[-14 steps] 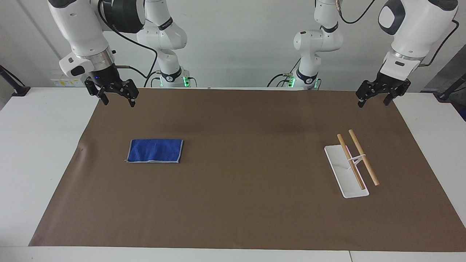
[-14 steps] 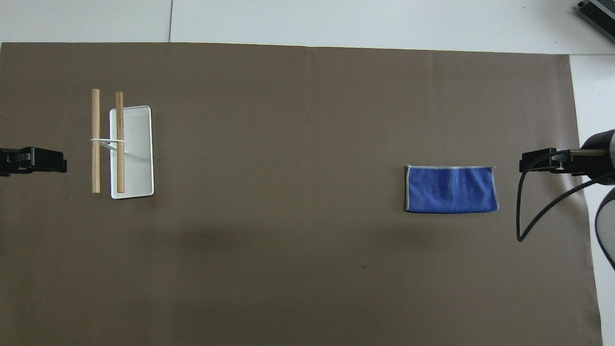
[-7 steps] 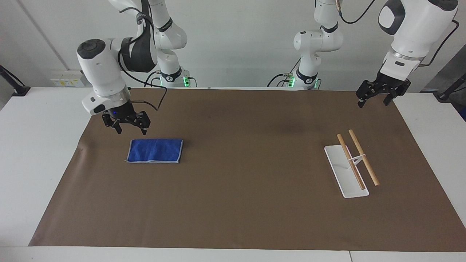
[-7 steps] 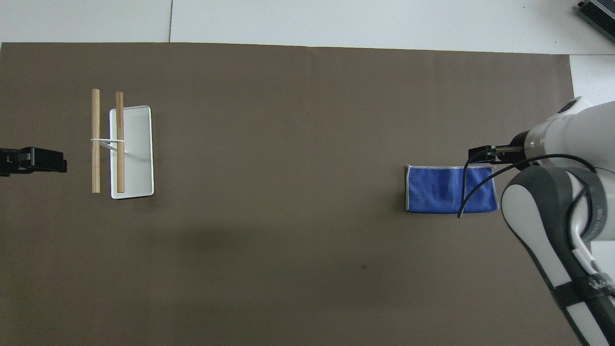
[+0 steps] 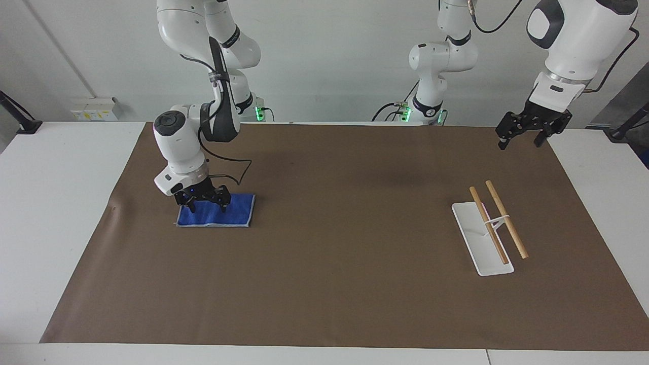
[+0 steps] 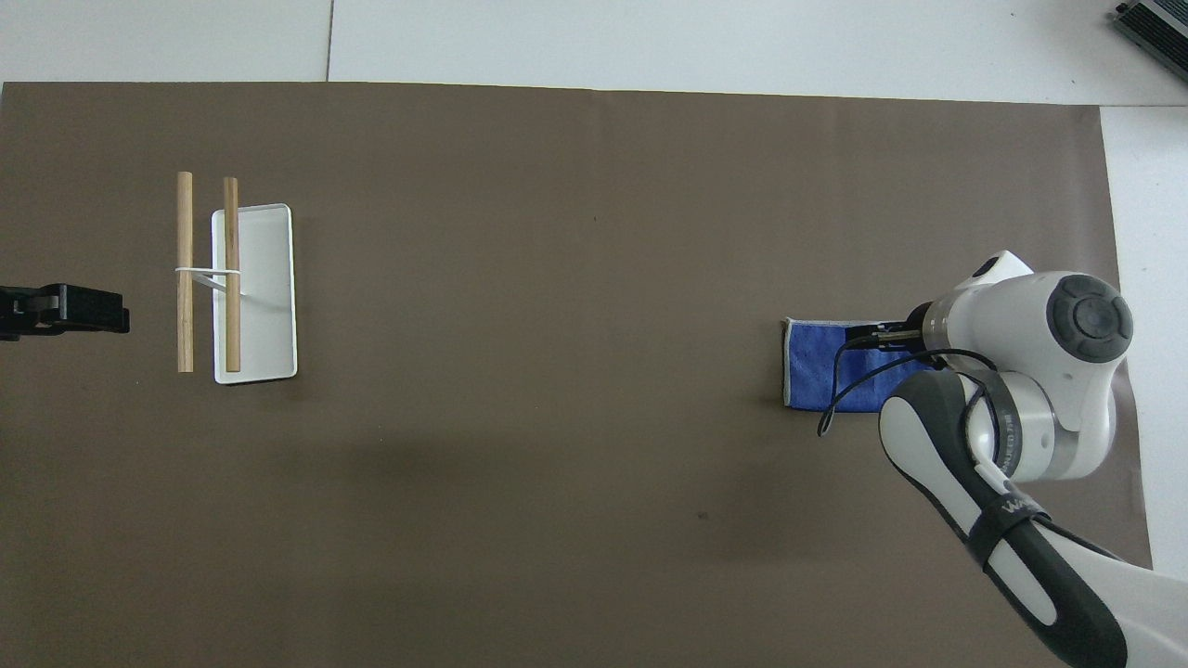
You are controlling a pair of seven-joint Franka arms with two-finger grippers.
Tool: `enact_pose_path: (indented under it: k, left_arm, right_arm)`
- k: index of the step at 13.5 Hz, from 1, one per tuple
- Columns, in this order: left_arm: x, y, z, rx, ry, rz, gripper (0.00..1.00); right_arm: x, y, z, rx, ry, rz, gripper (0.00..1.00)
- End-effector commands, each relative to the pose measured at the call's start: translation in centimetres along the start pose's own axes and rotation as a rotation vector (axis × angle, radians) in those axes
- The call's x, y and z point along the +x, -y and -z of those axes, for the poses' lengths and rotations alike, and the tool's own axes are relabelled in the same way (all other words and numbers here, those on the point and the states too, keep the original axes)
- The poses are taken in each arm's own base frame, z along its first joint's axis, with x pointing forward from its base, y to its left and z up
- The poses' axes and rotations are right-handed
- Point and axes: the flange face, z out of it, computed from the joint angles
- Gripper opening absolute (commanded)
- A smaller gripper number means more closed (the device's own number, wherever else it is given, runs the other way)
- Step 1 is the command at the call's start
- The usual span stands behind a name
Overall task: Right arm passes towel to left arm to hang
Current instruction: 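Reach the right gripper down onto the blue towel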
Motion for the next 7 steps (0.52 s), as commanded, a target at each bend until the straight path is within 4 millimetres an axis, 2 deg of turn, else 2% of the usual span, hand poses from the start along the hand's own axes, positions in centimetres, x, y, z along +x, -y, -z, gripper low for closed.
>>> enact_pose_path:
  k: [1, 2, 4, 7]
  left_arm:
    - [-0.6, 0.1, 0.4, 0.012, 0.003, -0.011, 1.00]
    - [-0.6, 0.1, 0.3, 0.012, 0.003, -0.012, 1.00]
    - [-0.5, 0.0, 0.3, 0.010, 0.000, -0.020, 1.00]
    - [-0.5, 0.0, 0.4, 0.010, -0.003, -0.021, 1.00]
  right_arm:
    - [-1.8, -0.8, -0.6, 0.005, -0.004, 0.003, 1.00]
    - [-1.8, 0.0, -1.3, 0.007, -0.010, 0.017, 1.00]
    - [-1.9, -0.7, -2.0, 0.006, -0.027, 0.002, 1.00]
    - [-2.1, -0.5, -3.0, 0.007, -0.030, -0.004, 1.00]
